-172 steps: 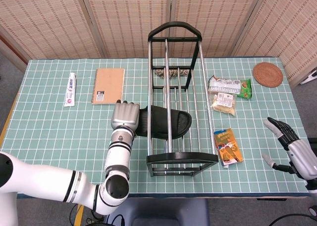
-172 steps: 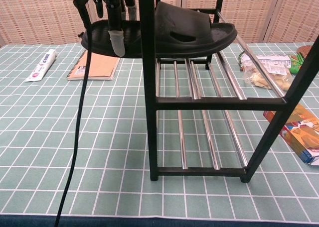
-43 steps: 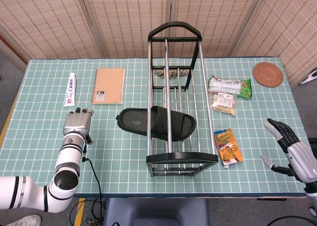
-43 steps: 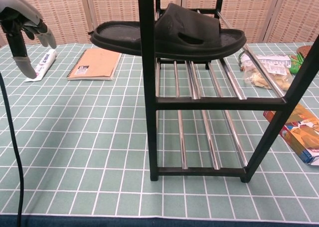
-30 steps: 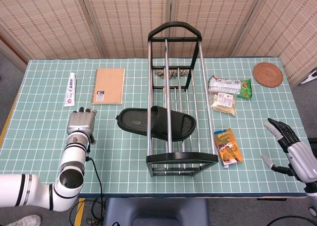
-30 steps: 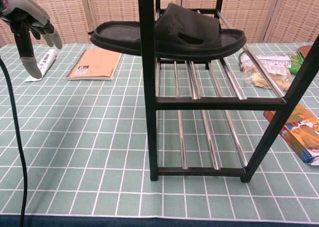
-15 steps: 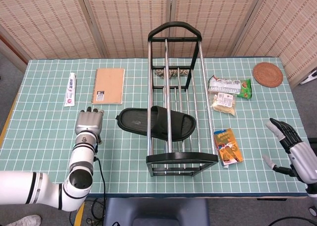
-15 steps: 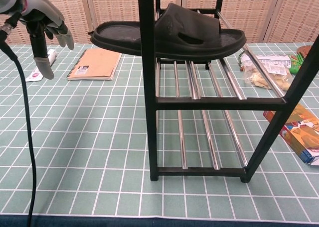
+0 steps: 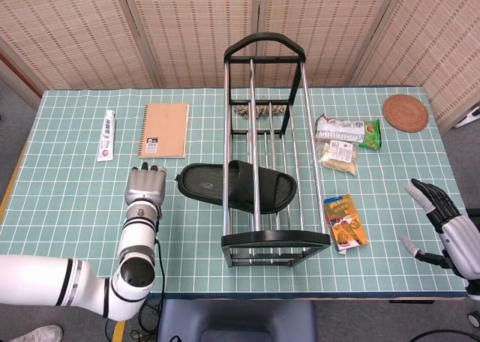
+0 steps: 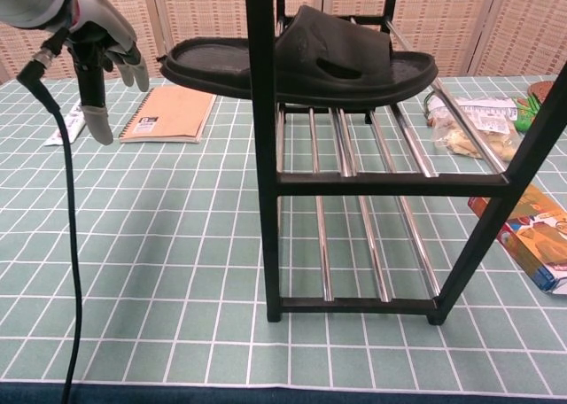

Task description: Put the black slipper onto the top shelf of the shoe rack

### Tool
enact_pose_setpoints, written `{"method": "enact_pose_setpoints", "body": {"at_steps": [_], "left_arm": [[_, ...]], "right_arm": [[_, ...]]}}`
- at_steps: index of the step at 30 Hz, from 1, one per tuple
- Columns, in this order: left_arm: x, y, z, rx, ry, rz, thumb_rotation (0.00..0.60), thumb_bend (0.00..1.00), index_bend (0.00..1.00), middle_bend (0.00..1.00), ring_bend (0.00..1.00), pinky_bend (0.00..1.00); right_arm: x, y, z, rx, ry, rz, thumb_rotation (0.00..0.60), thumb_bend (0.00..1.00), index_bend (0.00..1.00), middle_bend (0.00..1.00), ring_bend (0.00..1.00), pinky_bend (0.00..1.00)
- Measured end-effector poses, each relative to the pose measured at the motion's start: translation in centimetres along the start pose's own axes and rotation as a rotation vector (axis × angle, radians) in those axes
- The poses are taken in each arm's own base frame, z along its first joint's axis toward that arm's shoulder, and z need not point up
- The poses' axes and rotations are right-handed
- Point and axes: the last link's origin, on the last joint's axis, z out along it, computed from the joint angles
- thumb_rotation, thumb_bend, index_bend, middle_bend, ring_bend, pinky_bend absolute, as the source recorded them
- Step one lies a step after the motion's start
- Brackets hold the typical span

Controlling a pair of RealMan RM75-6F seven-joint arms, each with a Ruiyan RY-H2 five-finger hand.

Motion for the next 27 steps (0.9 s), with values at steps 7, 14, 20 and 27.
{"method": "enact_pose_setpoints", "body": {"at_steps": [7, 14, 20, 27], "left_arm": [[-0.1, 1.0, -0.2, -0.015, 0.004, 0.02, 0.6, 0.15, 0.11, 0.09, 0.0, 0.14], [0.0, 1.9, -0.1, -0.027, 0.007, 0.033, 0.6, 0.15, 0.11, 0.09, 0.0, 0.14], [0.1, 2.4, 0.0, -0.031, 0.009, 0.041, 0.6, 0.15, 0.11, 0.09, 0.0, 0.14], [0.3, 3.0, -0.1, -0.039, 0.011, 0.054, 0.6, 0.15, 0.11, 0.09, 0.0, 0.14]], "right_arm": [[0.2, -0.1, -0.2, 0.004, 0.011, -0.002, 0.6, 0.34, 0.0, 0.0, 0.0, 0.0], [0.2, -0.1, -0.3, 0.006, 0.012, -0.002, 0.6, 0.34, 0.0, 0.0, 0.0, 0.0], [0.3, -0.1, -0.3, 0.006, 0.013, 0.0, 0.6, 0.34, 0.0, 0.0, 0.0, 0.0], [0.4, 0.0, -0.3, 0.006, 0.016, 0.001, 0.6, 0.34, 0.0, 0.0, 0.0, 0.0]]}}
